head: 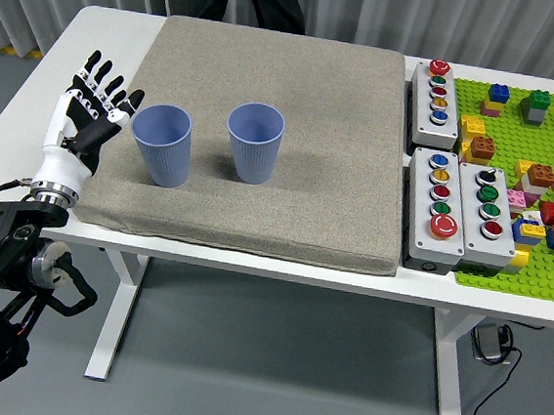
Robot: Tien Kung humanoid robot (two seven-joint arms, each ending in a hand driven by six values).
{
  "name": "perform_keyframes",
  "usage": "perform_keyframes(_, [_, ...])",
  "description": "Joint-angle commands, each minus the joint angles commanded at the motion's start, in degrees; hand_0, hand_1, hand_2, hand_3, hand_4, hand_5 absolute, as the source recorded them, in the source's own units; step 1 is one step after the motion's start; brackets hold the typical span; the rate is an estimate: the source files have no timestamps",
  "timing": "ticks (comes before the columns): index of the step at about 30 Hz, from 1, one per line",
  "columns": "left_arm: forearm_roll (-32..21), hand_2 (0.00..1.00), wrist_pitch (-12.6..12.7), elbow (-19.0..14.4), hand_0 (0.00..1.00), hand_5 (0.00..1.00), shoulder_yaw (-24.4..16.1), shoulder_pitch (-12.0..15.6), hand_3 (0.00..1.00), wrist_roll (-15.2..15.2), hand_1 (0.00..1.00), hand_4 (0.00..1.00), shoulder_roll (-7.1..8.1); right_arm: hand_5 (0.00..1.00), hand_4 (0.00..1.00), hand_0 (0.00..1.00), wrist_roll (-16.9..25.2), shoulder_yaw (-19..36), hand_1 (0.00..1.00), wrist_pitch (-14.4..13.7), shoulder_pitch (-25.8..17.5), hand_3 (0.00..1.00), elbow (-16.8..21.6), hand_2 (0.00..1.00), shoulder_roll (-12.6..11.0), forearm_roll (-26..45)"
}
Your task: Pick cup pour cup place
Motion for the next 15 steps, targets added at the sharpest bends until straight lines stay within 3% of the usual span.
perform_keyframes(1, [0.1,0.998,-0.1,0.0,0.926,0.078,0.0,0.1,0.998,0.0,0.939,0.83,0.07,0.413,0.046,0.702,0.0,0.0,0.682,0.0,0.0,0.601,0.0,0.611,0.0,0.0])
perform_keyframes(2, [0.1,0.998,-0.1,-0.1,0.947,0.162,0.0,0.1,0.998,0.1,0.939,0.883,0.15,0.412,0.046,0.701,0.0,0.0,0.682,0.0,0.0,0.601,0.0,0.611,0.0,0.0])
perform_keyframes(10, [0.3,0.998,-0.7,-2.5,0.946,0.179,0.8,2.1,0.998,0.8,0.939,0.889,2.06,0.417,0.044,0.701,-0.2,0.3,0.682,0.2,-0.1,0.601,0.0,0.612,0.0,-0.8])
perform_keyframes(15, [0.8,0.998,0.2,-3.3,0.941,0.196,1.1,3.5,0.998,0.6,0.934,0.894,2.57,0.417,0.043,0.702,-0.3,0.3,0.681,0.2,-0.2,0.602,0.1,0.612,0.1,-0.9])
